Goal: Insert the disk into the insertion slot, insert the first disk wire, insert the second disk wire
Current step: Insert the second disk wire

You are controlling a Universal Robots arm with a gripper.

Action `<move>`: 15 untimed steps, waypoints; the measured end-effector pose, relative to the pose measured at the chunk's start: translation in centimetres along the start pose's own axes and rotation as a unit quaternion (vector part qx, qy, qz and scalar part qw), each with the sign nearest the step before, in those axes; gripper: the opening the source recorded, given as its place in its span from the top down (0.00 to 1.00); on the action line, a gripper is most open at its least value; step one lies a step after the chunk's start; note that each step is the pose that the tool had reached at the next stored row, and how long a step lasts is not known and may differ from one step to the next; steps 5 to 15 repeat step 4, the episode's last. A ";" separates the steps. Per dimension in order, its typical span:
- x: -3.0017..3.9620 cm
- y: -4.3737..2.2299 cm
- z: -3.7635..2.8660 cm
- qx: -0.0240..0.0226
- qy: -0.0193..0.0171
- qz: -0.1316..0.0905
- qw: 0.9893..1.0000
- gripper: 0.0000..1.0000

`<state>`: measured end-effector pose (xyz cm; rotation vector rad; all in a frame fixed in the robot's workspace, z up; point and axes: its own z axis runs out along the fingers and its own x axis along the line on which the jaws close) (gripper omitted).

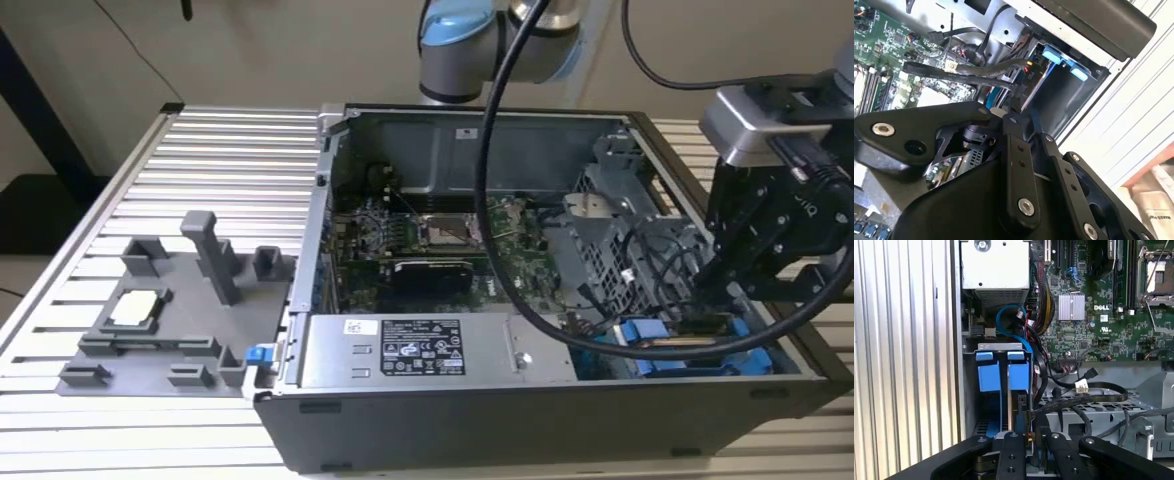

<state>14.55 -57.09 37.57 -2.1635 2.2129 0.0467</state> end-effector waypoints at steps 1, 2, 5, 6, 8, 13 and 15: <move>0.00 0.00 -0.01 0.000 0.000 0.000 1.000 0.76; 0.00 0.00 -0.01 0.000 0.000 0.000 1.000 0.76; 0.00 0.00 -0.02 0.000 0.000 0.000 1.000 0.76; 0.00 0.00 -0.02 0.000 0.000 0.000 1.000 0.76; 0.00 0.00 -0.02 0.000 0.000 0.000 1.000 0.76; 0.00 0.00 -0.02 0.000 0.000 0.000 1.000 0.76; 0.00 0.00 -0.02 0.000 0.000 0.000 1.000 0.76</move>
